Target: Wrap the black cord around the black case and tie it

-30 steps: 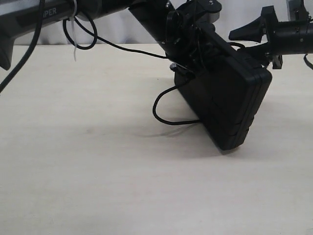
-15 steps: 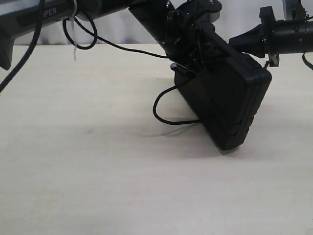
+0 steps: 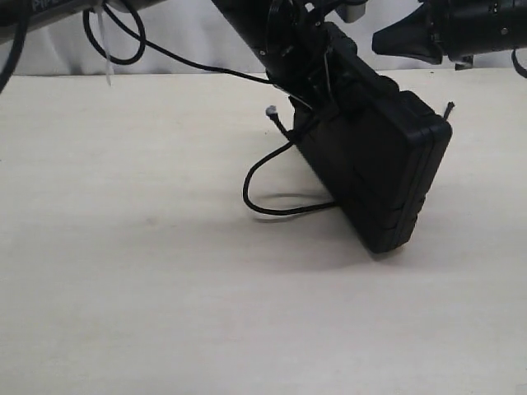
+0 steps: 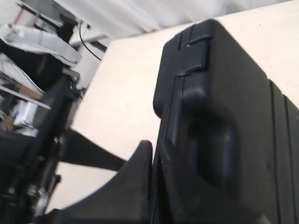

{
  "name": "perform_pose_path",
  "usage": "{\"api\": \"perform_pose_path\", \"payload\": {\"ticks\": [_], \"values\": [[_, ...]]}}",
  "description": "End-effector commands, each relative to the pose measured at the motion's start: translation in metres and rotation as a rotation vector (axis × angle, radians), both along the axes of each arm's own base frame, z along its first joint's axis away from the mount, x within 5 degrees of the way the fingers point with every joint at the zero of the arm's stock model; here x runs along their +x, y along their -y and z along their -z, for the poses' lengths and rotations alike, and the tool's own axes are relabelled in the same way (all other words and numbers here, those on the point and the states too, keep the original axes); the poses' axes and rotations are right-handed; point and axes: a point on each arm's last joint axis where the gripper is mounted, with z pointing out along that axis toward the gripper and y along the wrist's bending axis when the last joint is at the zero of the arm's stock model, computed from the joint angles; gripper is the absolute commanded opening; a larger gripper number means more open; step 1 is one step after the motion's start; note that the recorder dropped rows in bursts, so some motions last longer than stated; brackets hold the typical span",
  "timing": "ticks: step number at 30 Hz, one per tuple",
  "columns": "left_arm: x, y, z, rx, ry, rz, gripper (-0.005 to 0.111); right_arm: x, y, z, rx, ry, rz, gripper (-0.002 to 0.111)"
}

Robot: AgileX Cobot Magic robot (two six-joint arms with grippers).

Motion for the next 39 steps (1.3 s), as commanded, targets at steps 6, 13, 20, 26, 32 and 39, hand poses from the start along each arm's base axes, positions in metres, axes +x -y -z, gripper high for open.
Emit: {"api": "perform_pose_path", "payload": {"ticks": [6, 13, 20, 26, 32, 39], "values": [[0.006, 0.008, -0.005, -0.108, 0.035, -0.056, 0.043, -0.012, -0.008, -0.017, -0.099, 0.043, -0.037, 0.004], [0.010, 0.014, 0.010, -0.125, 0.009, -0.066, 0.015, -0.013, -0.024, -0.008, -0.208, 0.023, -0.061, 0.004], [0.011, 0.014, 0.011, -0.118, 0.026, -0.048, 0.000, -0.014, -0.022, -0.012, -0.247, 0.040, -0.033, 0.013], [0.011, 0.013, 0.013, -0.105, 0.025, -0.042, 0.000, -0.018, -0.020, -0.024, -0.284, 0.085, -0.008, 0.035], [0.010, 0.008, 0.018, -0.013, 0.027, -0.008, 0.000, -0.024, -0.006, -0.048, -0.400, 0.164, 0.158, 0.038], [0.014, -0.014, 0.002, 0.047, 0.041, -0.037, 0.000, -0.023, -0.028, -0.040, -0.479, 0.171, 0.087, 0.038]]}}
